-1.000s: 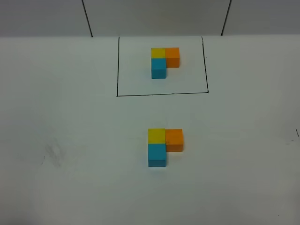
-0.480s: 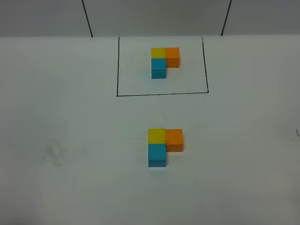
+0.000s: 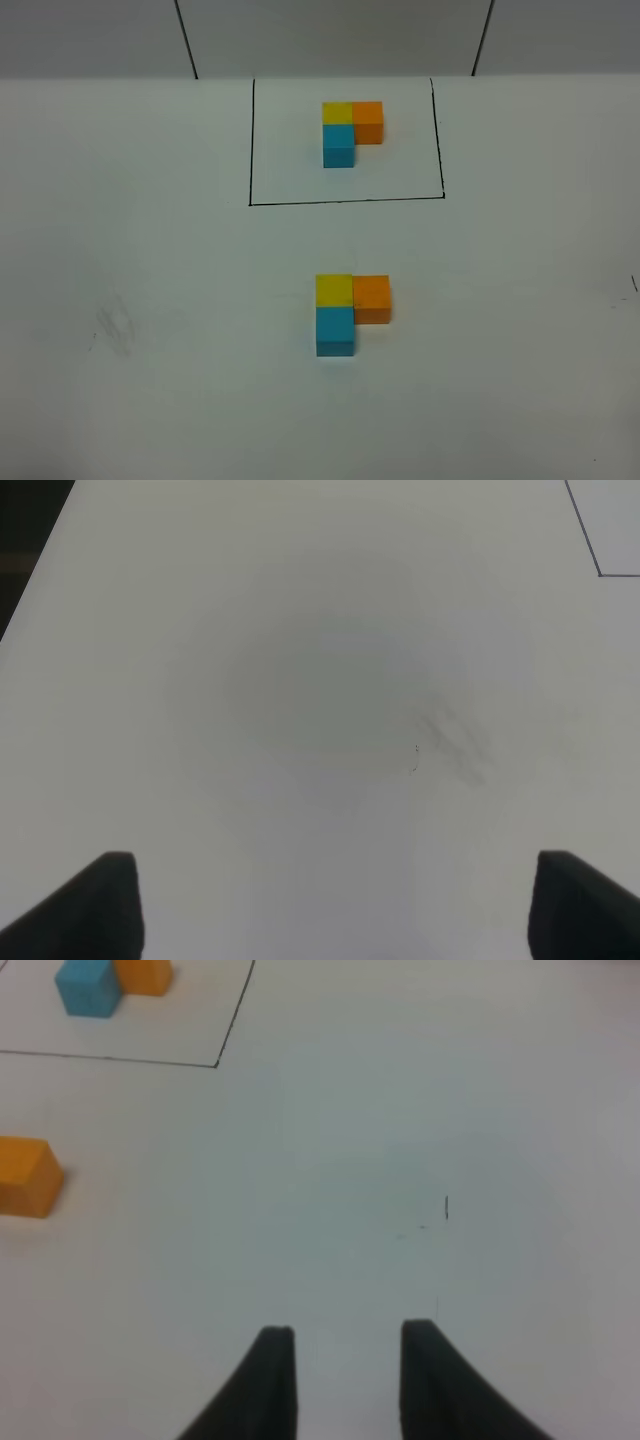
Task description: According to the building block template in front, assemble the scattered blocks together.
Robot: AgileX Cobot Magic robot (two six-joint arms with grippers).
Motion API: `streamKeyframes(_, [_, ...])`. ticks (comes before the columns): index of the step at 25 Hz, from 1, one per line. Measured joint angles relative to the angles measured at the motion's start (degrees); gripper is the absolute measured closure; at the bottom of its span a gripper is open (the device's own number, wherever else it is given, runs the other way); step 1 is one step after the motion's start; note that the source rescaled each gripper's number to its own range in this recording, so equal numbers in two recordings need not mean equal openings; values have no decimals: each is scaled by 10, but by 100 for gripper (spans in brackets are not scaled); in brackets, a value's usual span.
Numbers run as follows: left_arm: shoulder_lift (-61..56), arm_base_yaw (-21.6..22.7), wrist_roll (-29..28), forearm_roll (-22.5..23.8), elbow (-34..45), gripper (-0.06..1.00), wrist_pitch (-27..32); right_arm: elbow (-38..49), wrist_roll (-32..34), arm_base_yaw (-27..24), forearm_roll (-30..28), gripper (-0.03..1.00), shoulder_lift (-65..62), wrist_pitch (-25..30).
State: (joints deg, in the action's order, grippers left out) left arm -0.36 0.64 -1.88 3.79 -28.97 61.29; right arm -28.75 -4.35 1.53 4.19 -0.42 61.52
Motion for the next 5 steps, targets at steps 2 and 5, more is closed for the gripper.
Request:
streamKeyframes(2, [0,0,0,0,0,29,0,0,0,0,0,97,0,0])
streamKeyframes(5, [0,0,0,0,0,29,0,0,0,0,0,97,0,0])
